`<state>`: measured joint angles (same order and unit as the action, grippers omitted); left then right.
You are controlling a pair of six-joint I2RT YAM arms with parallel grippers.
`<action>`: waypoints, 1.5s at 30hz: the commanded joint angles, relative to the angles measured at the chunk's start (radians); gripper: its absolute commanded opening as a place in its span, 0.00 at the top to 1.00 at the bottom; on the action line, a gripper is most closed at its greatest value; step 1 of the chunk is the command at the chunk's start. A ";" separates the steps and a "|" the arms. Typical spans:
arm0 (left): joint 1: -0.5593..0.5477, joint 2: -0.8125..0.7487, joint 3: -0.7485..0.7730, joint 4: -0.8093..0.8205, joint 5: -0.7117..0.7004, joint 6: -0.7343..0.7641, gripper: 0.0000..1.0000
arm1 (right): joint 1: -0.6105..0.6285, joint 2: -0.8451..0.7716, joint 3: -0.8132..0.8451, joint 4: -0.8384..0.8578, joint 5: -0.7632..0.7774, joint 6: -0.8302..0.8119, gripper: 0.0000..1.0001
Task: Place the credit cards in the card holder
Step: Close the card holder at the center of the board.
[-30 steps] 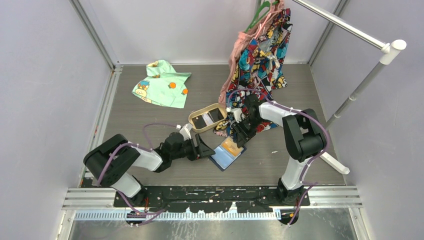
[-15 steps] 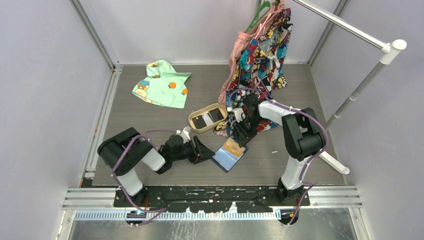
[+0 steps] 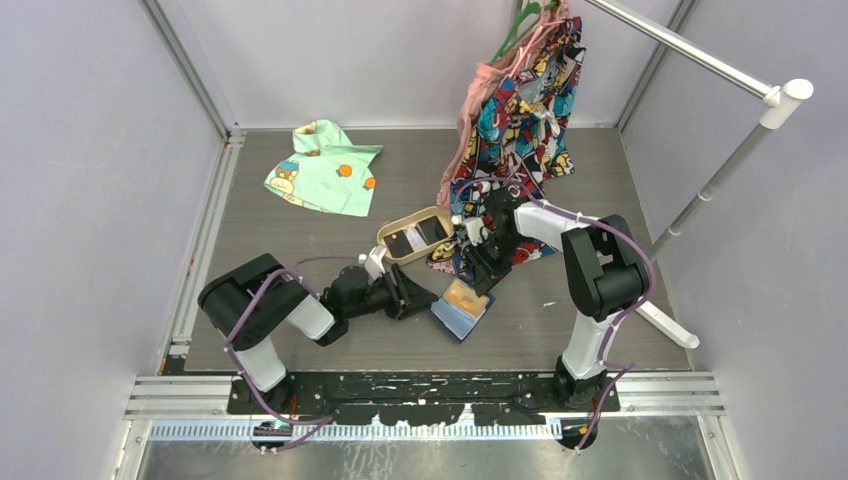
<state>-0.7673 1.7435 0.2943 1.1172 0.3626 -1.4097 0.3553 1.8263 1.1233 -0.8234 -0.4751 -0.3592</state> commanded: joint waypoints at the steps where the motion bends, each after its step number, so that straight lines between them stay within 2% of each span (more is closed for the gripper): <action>1: -0.022 -0.082 0.080 0.069 -0.028 0.015 0.53 | 0.029 0.003 -0.006 0.007 -0.080 0.018 0.63; 9: -0.036 -0.043 0.120 0.012 -0.027 0.013 0.55 | 0.014 -0.043 -0.016 0.024 -0.106 0.022 0.59; 20: -0.070 -0.113 0.337 -0.533 -0.087 0.193 0.55 | -0.022 -0.066 -0.012 0.032 -0.131 0.034 0.57; 24: -0.081 -0.098 0.465 -0.823 -0.120 0.278 0.60 | -0.032 -0.075 -0.011 0.034 -0.135 0.031 0.56; 28: -0.087 -0.068 0.541 -0.995 -0.144 0.341 0.67 | -0.042 -0.096 -0.013 0.043 -0.127 0.031 0.55; 32: -0.094 -0.040 0.592 -1.083 -0.149 0.382 0.71 | -0.055 -0.122 -0.016 0.050 -0.114 0.025 0.55; 39: -0.097 -0.003 0.620 -1.112 -0.142 0.398 0.74 | -0.100 -0.198 -0.033 0.056 -0.132 -0.018 0.54; 41: -0.096 0.002 0.628 -1.114 -0.144 0.403 0.74 | -0.108 -0.241 -0.045 0.057 -0.170 -0.058 0.55; 45: -0.096 0.002 0.638 -1.114 -0.143 0.408 0.74 | -0.108 -0.357 -0.093 0.023 -0.384 -0.220 0.58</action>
<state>-0.8577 1.7538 0.8825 0.0017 0.2276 -1.0306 0.2440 1.6054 1.0592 -0.7818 -0.6399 -0.4164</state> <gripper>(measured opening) 0.266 0.434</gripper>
